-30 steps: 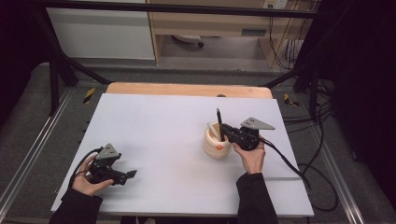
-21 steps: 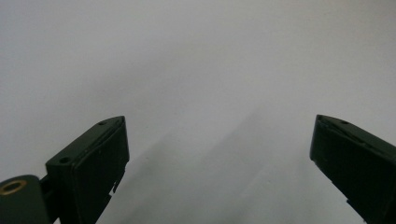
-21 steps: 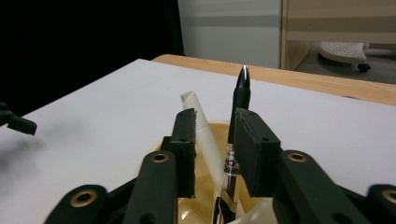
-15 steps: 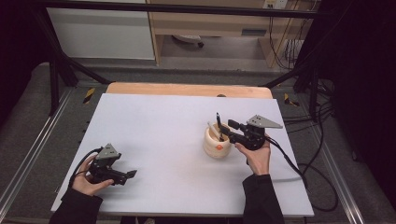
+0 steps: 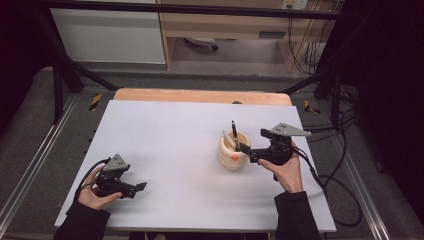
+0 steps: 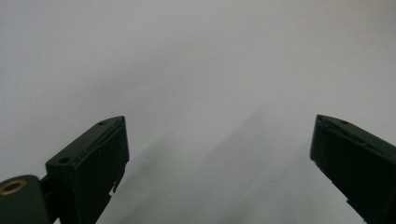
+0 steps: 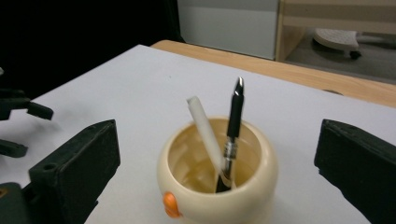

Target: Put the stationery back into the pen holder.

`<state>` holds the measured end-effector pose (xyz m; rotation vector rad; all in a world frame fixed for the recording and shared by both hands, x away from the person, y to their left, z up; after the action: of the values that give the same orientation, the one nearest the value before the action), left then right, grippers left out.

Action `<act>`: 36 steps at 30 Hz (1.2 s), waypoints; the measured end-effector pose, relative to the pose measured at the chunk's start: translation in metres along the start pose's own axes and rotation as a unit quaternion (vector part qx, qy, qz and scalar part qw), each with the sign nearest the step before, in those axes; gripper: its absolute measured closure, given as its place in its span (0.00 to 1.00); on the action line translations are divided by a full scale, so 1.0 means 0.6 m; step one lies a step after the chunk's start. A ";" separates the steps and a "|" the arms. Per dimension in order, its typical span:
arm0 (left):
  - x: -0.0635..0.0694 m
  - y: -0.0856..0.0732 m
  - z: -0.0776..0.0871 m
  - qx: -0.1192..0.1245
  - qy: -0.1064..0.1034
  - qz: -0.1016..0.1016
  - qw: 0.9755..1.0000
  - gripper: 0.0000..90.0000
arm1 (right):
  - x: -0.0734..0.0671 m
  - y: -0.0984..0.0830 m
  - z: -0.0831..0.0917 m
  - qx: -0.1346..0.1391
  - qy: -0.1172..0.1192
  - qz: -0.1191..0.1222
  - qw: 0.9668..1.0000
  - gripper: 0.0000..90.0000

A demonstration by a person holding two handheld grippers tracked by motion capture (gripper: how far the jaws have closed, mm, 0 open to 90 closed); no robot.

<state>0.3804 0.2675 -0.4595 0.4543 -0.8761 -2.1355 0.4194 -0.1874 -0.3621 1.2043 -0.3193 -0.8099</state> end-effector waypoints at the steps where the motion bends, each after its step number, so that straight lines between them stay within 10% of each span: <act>1: 0.000 0.000 0.000 0.000 0.000 0.000 1.000 0.05 | 0.001 -0.005 0.003 -0.002 0.001 0.001 1.000 0.01; 23: 0.007 -0.003 -0.006 -0.003 -0.006 -0.004 1.000 0.05 | 0.044 -0.165 0.044 -0.085 0.010 0.002 0.996 0.01; 36: 0.009 -0.004 -0.006 0.000 -0.007 -0.009 1.000 0.05 | 0.057 -0.201 0.057 -0.096 0.012 -0.002 0.995 0.01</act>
<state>0.3777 0.2630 -0.4636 0.4492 -0.8817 -2.1573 0.3754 -0.2505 -0.4667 1.0338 -0.2132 -0.8098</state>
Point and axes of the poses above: each handheld gripper's, and its own axes: z roughly backward along the jaws, y roughly out of its top, x roughly to its right, the point moved 3 cm from there along -z, roughly forward along the jaws, and after that the axes turned 6 degrees about y, right-handed, at the moved point
